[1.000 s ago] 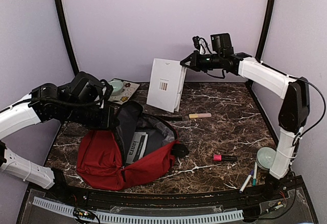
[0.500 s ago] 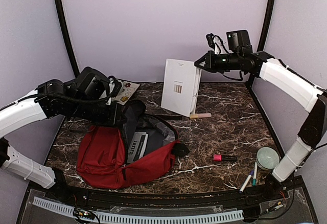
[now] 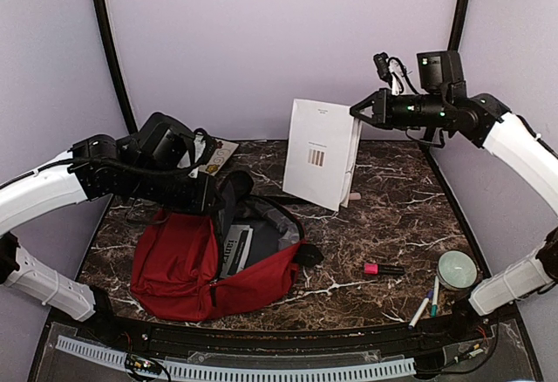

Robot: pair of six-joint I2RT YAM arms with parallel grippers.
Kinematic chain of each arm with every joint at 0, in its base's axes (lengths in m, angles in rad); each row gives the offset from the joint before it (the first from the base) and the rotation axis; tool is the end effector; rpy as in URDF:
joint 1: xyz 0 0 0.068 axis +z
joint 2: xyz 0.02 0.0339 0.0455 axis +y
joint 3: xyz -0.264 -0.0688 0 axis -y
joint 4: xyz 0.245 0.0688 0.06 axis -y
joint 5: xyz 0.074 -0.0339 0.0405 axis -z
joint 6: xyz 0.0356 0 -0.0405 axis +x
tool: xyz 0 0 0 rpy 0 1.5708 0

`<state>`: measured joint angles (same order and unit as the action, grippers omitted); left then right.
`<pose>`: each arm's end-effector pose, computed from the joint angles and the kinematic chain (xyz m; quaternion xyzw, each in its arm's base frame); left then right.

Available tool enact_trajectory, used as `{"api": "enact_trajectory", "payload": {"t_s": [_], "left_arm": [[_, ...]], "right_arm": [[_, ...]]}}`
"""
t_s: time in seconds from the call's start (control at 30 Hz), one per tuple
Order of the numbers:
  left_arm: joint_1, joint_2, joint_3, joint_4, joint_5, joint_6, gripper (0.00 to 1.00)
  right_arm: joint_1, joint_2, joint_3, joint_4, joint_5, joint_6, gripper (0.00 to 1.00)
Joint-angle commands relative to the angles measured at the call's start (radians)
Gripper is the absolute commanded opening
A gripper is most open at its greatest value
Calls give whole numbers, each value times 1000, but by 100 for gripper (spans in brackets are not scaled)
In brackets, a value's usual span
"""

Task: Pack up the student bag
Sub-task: Place the files in the largest pocket of the bag.

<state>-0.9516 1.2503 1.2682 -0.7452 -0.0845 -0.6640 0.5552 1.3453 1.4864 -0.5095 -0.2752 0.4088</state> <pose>0.1548 -0.2120 0.3556 0.1135 0.9046 -0.2690 0.3105 0.2465 0.1643 0.4257 -0.1371 0.8090 0.3599 0.4440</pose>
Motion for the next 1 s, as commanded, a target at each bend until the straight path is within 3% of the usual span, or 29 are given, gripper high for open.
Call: {"api": "enact_trajectory", "payload": {"t_s": [0.0,0.5,0.63,0.87,0.97], "left_arm": [[5,-4,30,71,13,20,0],[5,-1,37,109,27,23,0],[5,-14,35,103,23,19,0],[5,-38,12,112,33,2,0],[5,-50,-6,123,40,-11,0]], "right_arm": [[8,-61,27,8,8,59,0],[139,-232,-188,144,-75,393,0],[190,-249,-243,153,-57,454,0],[276,-289,-461,374,-23,667,0],[306,-279,-516,381,34,694,0]]}}
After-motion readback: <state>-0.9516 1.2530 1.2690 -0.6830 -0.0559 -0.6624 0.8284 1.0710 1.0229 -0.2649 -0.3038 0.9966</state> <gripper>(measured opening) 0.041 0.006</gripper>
